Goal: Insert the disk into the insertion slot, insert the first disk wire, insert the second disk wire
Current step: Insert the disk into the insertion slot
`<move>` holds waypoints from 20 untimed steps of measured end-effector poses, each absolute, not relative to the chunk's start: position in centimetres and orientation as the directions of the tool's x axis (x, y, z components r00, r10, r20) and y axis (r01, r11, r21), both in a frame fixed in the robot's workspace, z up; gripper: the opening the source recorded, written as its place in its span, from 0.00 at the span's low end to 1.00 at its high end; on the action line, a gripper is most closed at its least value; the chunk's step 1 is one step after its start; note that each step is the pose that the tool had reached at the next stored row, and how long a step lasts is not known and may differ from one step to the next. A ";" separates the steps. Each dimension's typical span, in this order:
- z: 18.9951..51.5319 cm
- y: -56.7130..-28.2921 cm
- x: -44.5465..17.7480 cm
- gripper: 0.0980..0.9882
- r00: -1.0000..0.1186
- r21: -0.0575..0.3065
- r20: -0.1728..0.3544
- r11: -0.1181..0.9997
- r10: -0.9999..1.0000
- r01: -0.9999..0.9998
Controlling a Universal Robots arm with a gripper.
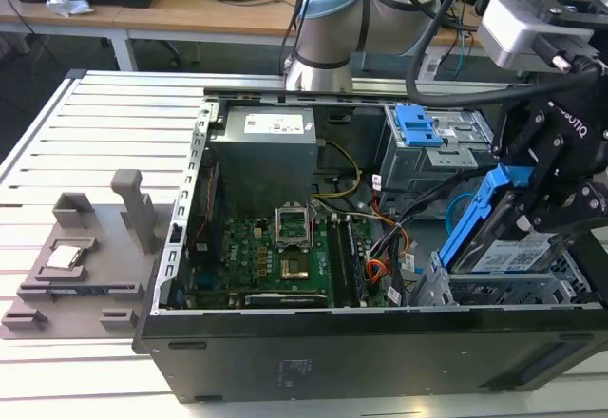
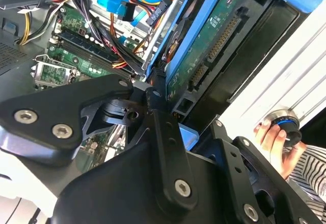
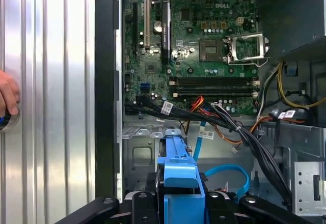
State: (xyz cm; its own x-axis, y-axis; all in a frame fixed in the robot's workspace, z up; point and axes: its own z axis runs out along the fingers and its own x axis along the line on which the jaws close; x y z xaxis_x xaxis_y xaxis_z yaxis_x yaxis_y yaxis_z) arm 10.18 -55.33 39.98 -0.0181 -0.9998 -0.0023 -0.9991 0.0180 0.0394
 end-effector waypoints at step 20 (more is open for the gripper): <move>39.8 -55.3 10.2 0.09 -0.018 0.039 -0.002 0.018 -1.000 -0.999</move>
State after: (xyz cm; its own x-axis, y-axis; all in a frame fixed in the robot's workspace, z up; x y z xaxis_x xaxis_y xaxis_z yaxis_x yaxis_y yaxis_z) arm 10.18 -55.33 39.77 -0.0181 -0.9998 -0.0020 -0.9991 0.0180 0.0394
